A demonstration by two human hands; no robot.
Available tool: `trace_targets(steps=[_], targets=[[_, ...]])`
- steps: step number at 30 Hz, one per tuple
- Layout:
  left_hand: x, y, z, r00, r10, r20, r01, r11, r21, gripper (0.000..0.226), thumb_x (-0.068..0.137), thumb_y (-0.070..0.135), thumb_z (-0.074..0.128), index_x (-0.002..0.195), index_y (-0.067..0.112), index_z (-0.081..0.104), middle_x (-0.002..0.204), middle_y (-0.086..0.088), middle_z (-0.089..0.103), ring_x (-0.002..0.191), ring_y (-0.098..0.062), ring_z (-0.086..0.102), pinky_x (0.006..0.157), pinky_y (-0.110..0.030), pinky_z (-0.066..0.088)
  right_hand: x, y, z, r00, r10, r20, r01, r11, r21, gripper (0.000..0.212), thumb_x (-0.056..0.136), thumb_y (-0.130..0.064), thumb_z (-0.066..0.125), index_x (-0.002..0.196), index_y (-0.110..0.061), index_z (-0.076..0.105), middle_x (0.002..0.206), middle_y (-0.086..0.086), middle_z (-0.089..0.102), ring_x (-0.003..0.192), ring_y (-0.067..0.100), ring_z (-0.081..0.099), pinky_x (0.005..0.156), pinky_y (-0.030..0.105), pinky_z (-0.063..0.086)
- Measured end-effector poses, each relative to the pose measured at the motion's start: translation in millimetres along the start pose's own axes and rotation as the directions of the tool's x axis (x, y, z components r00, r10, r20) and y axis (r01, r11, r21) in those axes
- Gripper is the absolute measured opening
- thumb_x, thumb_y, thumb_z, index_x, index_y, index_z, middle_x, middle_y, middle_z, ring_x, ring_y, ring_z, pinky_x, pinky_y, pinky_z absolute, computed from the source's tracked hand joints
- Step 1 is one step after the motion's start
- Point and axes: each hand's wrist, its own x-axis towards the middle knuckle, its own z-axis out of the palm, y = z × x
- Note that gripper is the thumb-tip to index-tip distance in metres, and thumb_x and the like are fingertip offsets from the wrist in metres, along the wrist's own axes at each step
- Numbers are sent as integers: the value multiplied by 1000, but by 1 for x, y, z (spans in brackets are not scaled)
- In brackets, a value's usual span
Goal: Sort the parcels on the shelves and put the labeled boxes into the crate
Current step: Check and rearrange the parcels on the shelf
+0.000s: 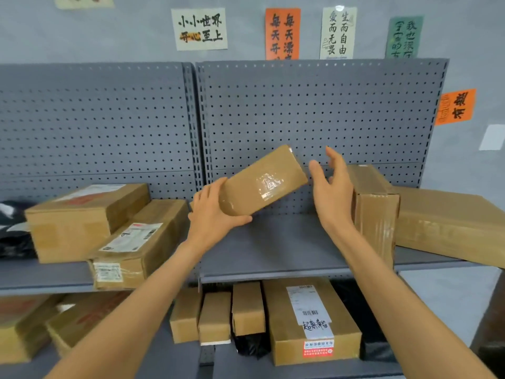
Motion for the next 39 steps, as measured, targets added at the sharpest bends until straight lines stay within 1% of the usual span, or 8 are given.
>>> trace_targets(steps=[6, 12, 16, 20, 26, 30, 34, 39], targets=[[16, -7, -36, 923, -382, 37, 337, 763, -551, 94, 63, 40, 86, 140, 28, 34, 140, 4, 47, 124, -19, 47, 101, -41, 43, -13, 30, 37, 931, 325, 165, -344, 933, 108, 67, 95, -38, 54, 150, -22, 20, 157, -3, 23, 142, 17, 27, 105, 31, 29], [15, -11, -58, 825, -470, 314, 492, 324, -808, 68, 72, 48, 77, 130, 32, 46, 123, 4, 59, 109, -20, 56, 80, -58, 52, -42, 43, 79, 626, 634, 454, -771, 592, 236, 93, 85, -48, 65, 154, -26, 6, 158, 5, 18, 137, 33, 34, 107, 54, 38], [8, -12, -56, 805, -396, 442, 539, 176, -824, 101, 46, 67, 82, 135, 34, 45, 135, -1, 53, 120, -27, 51, 76, -62, 52, -54, 41, 98, 531, 517, 671, -847, 319, 425, 74, 85, -53, 59, 148, -33, 25, 146, 13, 39, 119, 38, 52, 95, 67, 41], [2, -14, -52, 796, -362, 485, 540, 62, -839, 68, 75, 62, 63, 133, 29, 49, 133, -5, 54, 122, -31, 51, 85, -69, 47, -52, 36, 107, 592, 345, 729, -804, 318, 503, 65, 82, -56, 56, 140, -30, 43, 136, 13, 52, 122, 36, 54, 88, 66, 47], [-1, -18, -52, 818, -282, 501, 560, 191, -806, 90, 58, 70, 72, 137, 39, 41, 145, -2, 44, 124, -27, 49, 85, -72, 44, -46, 39, 106, 686, 371, 626, -715, 503, 486, 54, 84, -41, 65, 132, -21, 51, 127, 12, 60, 111, 29, 62, 80, 51, 57], [20, -29, -88, 863, -322, 390, 475, 250, -844, 97, 64, 74, 54, 149, 40, 22, 154, -8, 33, 138, -33, 36, 101, -70, 31, -15, 32, 78, 775, 381, 504, -609, 662, 436, 26, 94, -32, 53, 115, -17, 57, 86, -1, 62, 71, 8, 64, 60, 31, 54], [49, -35, -128, 893, -352, 281, 406, 357, -841, 91, 70, 75, 45, 149, 35, 25, 140, -1, 48, 124, -28, 50, 96, -59, 40, 20, 20, 48, 807, 344, 481, -510, 816, 272, 23, 93, -35, 52, 109, -20, 60, 117, 7, 66, 105, 23, 62, 94, 46, 48], [67, -27, -140, 913, -260, 316, 406, 489, -772, 62, 77, 72, 49, 123, 33, 58, 104, 1, 60, 95, -21, 60, 82, -41, 46, 45, -6, 29, 799, 279, 533, -396, 911, 116, 22, 93, -36, 51, 107, -22, 62, 112, 6, 68, 100, 22, 63, 84, 36, 50]])
